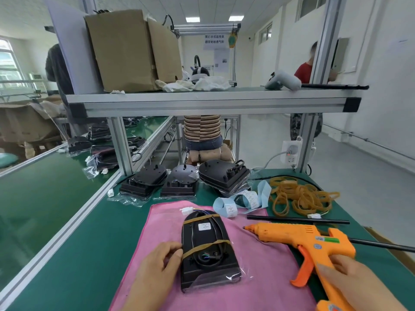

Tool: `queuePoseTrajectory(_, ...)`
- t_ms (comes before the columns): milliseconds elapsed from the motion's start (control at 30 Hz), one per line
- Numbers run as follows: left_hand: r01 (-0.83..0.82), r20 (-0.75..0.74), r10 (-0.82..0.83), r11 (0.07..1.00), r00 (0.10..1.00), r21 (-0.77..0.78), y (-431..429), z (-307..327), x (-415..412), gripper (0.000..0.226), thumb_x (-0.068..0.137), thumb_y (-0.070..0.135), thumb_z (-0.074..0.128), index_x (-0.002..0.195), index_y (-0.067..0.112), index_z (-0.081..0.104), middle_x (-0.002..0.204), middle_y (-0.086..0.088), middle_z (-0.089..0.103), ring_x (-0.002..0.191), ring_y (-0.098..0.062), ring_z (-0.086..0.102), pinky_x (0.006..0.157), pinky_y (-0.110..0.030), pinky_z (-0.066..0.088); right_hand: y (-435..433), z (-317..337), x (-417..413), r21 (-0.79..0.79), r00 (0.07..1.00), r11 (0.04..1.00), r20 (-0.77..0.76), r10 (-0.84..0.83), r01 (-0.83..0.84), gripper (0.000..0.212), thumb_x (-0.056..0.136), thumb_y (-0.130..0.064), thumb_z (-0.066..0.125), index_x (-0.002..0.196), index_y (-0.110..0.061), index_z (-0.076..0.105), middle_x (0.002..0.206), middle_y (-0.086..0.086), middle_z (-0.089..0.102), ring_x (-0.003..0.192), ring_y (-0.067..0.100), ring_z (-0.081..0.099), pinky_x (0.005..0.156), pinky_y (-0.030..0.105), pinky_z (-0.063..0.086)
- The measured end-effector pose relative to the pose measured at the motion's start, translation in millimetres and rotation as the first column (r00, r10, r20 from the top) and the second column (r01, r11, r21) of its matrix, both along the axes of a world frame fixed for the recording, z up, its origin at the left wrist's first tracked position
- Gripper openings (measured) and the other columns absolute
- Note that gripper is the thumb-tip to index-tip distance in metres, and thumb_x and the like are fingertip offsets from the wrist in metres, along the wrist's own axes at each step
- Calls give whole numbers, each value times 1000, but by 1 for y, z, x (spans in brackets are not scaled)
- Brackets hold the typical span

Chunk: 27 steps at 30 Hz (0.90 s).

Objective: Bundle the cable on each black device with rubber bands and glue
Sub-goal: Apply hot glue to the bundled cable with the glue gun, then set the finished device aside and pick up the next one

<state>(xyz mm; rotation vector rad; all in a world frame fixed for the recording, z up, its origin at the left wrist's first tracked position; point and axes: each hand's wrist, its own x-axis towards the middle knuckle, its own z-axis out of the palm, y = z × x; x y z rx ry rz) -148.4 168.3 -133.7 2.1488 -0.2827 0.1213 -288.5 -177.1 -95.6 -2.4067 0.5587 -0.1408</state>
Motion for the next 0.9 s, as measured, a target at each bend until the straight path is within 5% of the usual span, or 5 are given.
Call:
queuePoseTrajectory(133,-5,16,5,1000,1000,4,-1,1,-1,21,93,20,64,90,41,64,94,19,68,90,4,61,75,-8,42,18,22,8,-105,972,979,-139,-189,176,38,94,-36,60,130,-24,54,135,4,52,117,17,51,100,27,38)
queuePoseTrajectory(233,-9,15,9,1000,1000,-5,-2,1,-1,21,93,20,64,90,40,65,93,18,68,90,7,60,73,-6,42,42,22,11,-152,950,972,285,-129,178,15,83,-17,74,96,-23,69,103,-3,57,99,17,54,85,32,41)
queuePoseTrajectory(333,-13,0,13,1000,1000,-7,-1,2,-1,19,93,21,64,90,40,65,93,17,68,90,7,60,72,-6,42,81,12,31,-115,861,990,491,133,-88,26,80,2,71,86,-24,69,92,-13,59,89,3,55,76,10,40)
queuePoseTrajectory(633,-29,42,27,999,999,40,0,1,3,24,96,21,59,92,44,63,98,26,65,96,7,59,86,-19,44,105,-32,110,-157,943,962,218,253,-221,41,99,-10,40,139,-20,45,141,-3,46,131,11,40,108,21,30)
queuePoseTrajectory(900,-6,47,-25,819,999,574,-11,-1,5,53,103,26,30,155,32,22,161,18,18,148,-4,15,121,-28,16,105,-39,111,-321,937,897,69,342,-304,51,102,-20,37,153,-20,30,162,-5,22,149,8,15,119,20,7)
